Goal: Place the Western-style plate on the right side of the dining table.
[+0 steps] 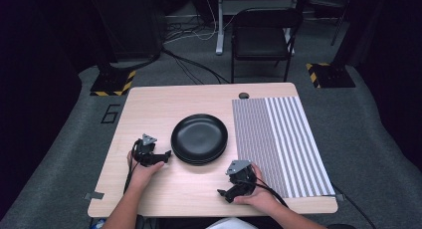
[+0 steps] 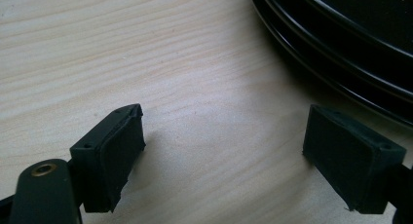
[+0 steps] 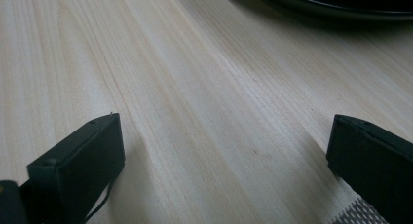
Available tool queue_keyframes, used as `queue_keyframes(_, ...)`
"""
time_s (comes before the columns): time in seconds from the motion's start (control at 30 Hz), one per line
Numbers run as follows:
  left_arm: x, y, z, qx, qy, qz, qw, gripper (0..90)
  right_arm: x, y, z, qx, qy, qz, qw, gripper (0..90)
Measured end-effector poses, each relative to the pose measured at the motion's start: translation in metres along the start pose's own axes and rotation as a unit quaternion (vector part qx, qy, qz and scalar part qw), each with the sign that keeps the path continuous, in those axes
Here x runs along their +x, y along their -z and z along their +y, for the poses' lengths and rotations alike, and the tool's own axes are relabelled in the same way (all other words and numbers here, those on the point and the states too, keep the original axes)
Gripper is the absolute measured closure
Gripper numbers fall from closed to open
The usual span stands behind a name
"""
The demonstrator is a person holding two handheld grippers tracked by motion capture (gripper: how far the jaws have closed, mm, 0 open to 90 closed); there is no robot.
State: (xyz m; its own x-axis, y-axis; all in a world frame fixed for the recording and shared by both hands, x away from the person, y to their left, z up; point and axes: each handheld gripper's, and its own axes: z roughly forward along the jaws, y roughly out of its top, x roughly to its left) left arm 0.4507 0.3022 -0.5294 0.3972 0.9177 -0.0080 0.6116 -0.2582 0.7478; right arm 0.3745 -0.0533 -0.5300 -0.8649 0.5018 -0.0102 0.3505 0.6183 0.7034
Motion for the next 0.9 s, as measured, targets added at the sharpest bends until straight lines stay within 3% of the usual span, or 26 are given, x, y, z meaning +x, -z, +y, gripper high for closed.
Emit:
queue_keyframes(0.33, 0.0002, 0.0002, 0.0001, 0.001, 0.001, -0.001, 1.0000, 15.1, 0.0002, 0.0004, -0.0001, 0.000, -0.001, -0.001, 1.0000, 0.0)
queue_keyframes(0.67, 0.0015, 0.0014, -0.0007, -0.007, 0.007, 0.006, 0.9999, 18.4, 0.0006, 0.0024, -0.0011, -0.010, -0.008, -0.006, 0.9999, 7.3)
queue_keyframes(0.8, 0.0035, 0.0034, -0.0012, -0.009, 0.005, 0.003, 0.9999, 28.5, 0.0009, 0.0061, -0.0032, -0.026, -0.005, -0.008, 0.9996, 21.8)
queue_keyframes(0.9, 0.0044, 0.0043, -0.0017, -0.012, 0.005, 0.005, 0.9999, 33.8, 0.0036, 0.0078, -0.0041, -0.036, 0.000, -0.022, 0.9991, 31.8)
